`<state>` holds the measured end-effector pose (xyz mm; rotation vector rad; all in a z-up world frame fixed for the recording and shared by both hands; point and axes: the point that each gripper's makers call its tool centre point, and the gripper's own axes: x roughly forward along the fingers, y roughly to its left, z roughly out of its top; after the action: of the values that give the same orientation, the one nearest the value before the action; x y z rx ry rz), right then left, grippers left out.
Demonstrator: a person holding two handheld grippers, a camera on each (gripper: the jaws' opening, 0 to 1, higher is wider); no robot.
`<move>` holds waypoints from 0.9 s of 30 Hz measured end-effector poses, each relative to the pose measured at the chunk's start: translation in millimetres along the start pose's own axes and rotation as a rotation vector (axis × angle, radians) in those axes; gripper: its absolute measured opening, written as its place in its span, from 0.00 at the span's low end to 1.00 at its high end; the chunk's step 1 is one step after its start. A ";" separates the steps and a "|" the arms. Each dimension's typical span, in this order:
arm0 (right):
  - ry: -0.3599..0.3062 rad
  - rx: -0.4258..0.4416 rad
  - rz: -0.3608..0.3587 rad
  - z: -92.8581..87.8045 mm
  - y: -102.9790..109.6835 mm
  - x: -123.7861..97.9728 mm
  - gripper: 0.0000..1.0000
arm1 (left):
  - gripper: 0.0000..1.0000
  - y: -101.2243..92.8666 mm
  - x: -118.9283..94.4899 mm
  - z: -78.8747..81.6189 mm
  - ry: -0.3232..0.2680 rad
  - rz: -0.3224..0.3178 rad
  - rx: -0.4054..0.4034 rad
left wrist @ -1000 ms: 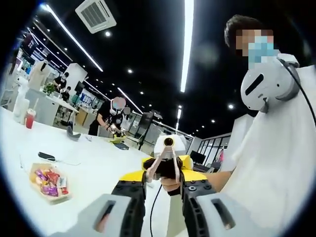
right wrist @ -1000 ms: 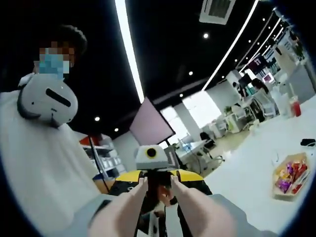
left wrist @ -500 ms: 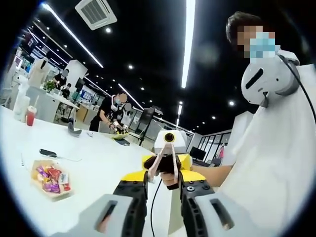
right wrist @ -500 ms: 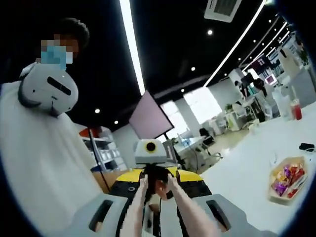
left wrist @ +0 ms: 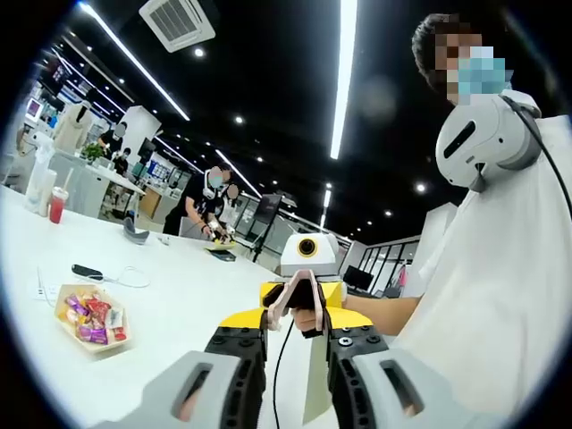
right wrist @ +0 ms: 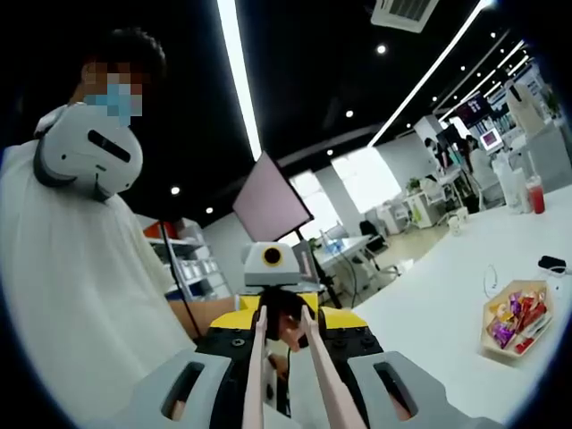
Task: Place the target food into the container with the food tongs after gripping and lifting it, then release it inside without dropping or visibly crushing the food.
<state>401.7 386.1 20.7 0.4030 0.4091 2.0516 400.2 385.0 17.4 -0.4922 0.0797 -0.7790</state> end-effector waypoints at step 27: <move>-0.005 0.062 -0.038 -14.7 -7.6 -8.8 0.18 | 0.21 5.3 -9.2 -9.0 0.014 0.013 -0.003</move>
<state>405.2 380.3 3.2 0.4347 0.4743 2.0045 394.9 391.0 6.0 -0.4891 0.0970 -0.7694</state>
